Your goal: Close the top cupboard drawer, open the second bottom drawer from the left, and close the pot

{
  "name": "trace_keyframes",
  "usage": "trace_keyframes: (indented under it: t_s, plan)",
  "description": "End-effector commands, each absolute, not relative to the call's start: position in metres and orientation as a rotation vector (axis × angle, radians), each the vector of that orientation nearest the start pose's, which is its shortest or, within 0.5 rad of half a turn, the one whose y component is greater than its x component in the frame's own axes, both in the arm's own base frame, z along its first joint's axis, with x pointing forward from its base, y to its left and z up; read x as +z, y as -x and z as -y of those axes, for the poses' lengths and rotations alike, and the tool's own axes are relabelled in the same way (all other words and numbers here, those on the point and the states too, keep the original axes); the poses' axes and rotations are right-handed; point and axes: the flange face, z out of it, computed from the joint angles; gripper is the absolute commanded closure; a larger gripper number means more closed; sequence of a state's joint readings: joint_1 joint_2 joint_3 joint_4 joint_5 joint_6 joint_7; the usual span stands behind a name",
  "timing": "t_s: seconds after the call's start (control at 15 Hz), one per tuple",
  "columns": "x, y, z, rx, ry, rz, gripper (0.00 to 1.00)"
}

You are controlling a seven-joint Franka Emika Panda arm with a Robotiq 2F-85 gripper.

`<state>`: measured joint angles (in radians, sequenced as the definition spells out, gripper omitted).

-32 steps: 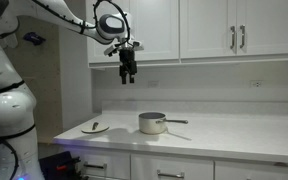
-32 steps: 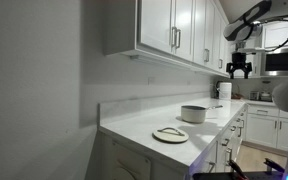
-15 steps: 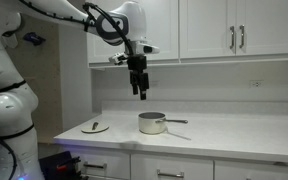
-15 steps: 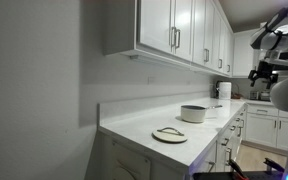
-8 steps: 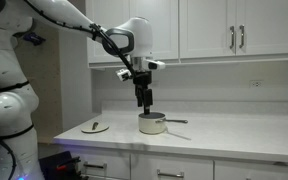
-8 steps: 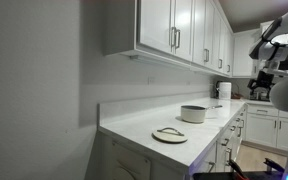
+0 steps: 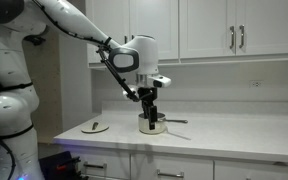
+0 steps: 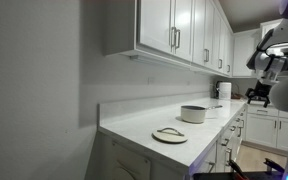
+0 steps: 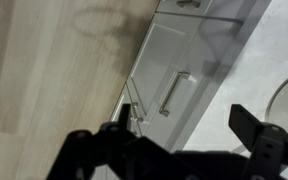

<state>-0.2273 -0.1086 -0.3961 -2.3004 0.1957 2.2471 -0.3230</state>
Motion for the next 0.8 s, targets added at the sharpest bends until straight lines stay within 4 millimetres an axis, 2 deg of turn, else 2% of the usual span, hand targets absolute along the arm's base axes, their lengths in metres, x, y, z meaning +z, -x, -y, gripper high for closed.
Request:
trace_keyframes:
  t_s: [0.0, 0.27, 0.73]
  plan:
    - [0.38, -0.409, 0.299, -0.218, 2.894, -0.601, 0.0]
    - [0.358, -0.417, 0.305, -0.243, 2.876, -0.626, 0.0]
    - [0.316, -0.444, 0.29, -0.406, 2.868, -0.635, 0.0]
